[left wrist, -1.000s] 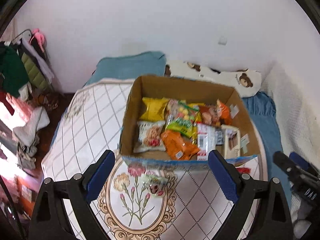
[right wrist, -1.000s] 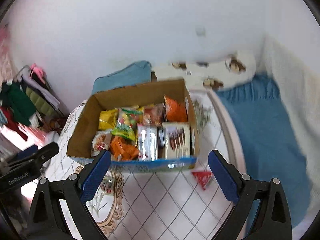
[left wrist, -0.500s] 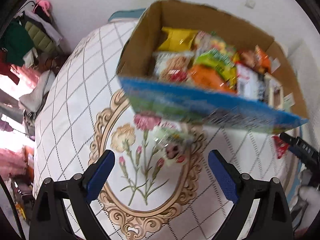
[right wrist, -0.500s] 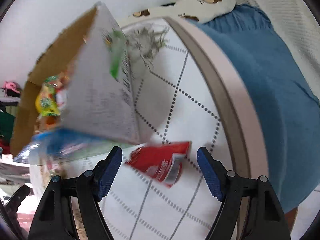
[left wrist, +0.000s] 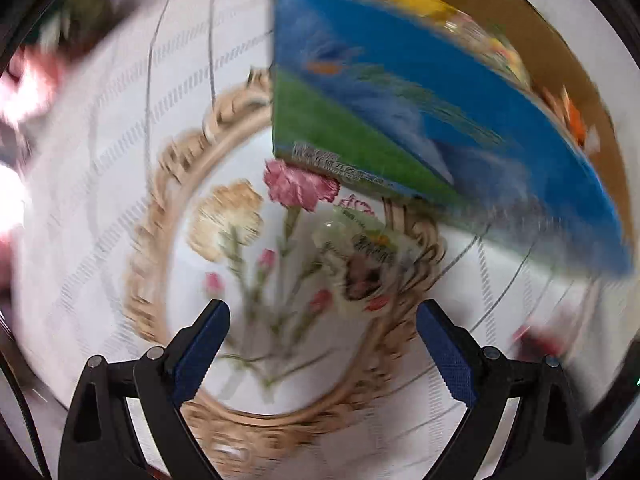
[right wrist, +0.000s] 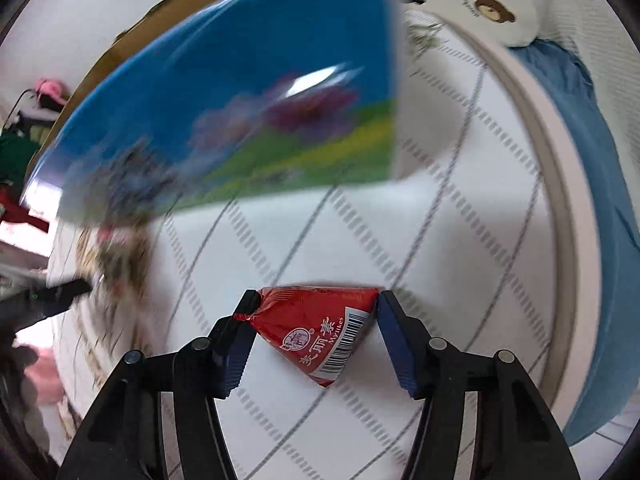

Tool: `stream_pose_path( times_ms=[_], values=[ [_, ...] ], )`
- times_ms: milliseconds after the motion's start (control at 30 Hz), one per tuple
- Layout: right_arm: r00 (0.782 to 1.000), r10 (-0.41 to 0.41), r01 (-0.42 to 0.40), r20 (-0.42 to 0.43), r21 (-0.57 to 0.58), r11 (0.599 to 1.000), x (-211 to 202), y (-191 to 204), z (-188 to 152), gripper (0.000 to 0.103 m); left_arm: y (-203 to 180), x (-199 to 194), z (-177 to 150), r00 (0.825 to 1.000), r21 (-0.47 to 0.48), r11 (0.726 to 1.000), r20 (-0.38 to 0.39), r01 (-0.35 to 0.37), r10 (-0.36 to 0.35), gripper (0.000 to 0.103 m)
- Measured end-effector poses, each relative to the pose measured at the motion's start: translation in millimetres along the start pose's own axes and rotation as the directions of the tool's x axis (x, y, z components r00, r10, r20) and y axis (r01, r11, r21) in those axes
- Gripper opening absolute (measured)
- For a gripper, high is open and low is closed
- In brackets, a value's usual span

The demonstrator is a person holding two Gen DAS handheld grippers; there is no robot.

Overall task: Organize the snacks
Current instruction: 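Grasp the small pale snack bag with the left tool while the right tool grasps the red triangular packet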

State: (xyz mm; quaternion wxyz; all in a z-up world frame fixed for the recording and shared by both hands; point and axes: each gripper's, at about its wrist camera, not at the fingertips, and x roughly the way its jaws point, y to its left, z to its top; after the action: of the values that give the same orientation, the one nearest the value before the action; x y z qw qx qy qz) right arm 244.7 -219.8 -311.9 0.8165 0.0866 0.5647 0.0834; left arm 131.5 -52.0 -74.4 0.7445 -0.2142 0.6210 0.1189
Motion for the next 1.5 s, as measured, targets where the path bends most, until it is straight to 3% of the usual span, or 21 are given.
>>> stream_pose_path(
  times_ms=[33,100,233,267,333,433,467,567,700,933,1233,1500],
  values=[
    [1.000,-0.003,0.003,0.001,-0.008,1.000,0.2,4.7,-4.8,0.062,4.4,5.4,3.6,1.000,-0.048,0.999,-0.002,0.024,-0.024,0.095],
    [1.000,-0.005,0.004,-0.003,-0.015,1.000,2.0,8.6,-10.5,0.062,4.4,13.8,9.9,1.000,-0.056,0.998,0.014,0.005,-0.004,0.095],
    [1.000,-0.005,0.005,-0.014,-0.021,1.000,3.8,10.7,-14.1,0.062,-9.2,22.4,14.0,0.997,0.064,0.996,0.062,-0.057,0.053,0.092],
    [1.000,-0.010,0.010,-0.015,-0.029,1.000,4.6,11.0,-11.7,0.062,-12.8,22.6,13.9,0.995,0.092,0.993,0.075,-0.068,0.061,0.088],
    [1.000,-0.014,0.013,-0.018,-0.038,0.999,5.0,10.1,-5.6,0.062,-21.8,22.7,12.3,0.995,0.149,0.986,0.081,-0.072,0.061,0.066],
    [1.000,-0.022,0.021,-0.019,-0.048,0.999,10.2,17.0,-3.5,0.062,-35.7,22.1,7.0,0.994,0.229,0.970,0.088,-0.080,0.061,0.046],
    [1.000,-0.023,0.022,-0.021,-0.050,0.998,10.6,18.8,-4.3,0.062,-39.0,22.0,3.7,0.995,0.245,0.966,0.082,-0.078,0.059,0.045],
    [0.999,-0.015,0.013,-0.031,-0.060,0.998,14.2,29.2,-6.1,0.062,-41.2,21.8,-11.5,0.997,0.283,0.956,0.058,-0.073,0.059,0.044],
    [0.998,0.001,-0.007,-0.068,-0.085,0.996,13.4,39.2,-25.6,0.062,-31.8,20.2,-51.0,0.999,0.290,0.957,-0.037,-0.008,0.020,0.044],
    [0.986,0.028,-0.044,-0.162,-0.097,0.994,14.6,56.2,-71.4,0.062,-6.7,32.0,-108.8,0.974,0.287,0.954,-0.223,0.091,-0.026,0.044],
    [0.986,0.000,-0.015,-0.168,-0.089,0.996,34.5,56.4,-81.1,0.062,-6.0,66.7,-108.9,0.966,0.291,0.953,-0.258,0.081,-0.004,0.064],
    [0.987,-0.027,0.013,-0.159,-0.089,0.996,41.0,64.5,-79.7,0.064,-31.8,69.2,-104.3,0.971,0.312,0.949,-0.237,0.048,0.029,0.065]
  ],
)
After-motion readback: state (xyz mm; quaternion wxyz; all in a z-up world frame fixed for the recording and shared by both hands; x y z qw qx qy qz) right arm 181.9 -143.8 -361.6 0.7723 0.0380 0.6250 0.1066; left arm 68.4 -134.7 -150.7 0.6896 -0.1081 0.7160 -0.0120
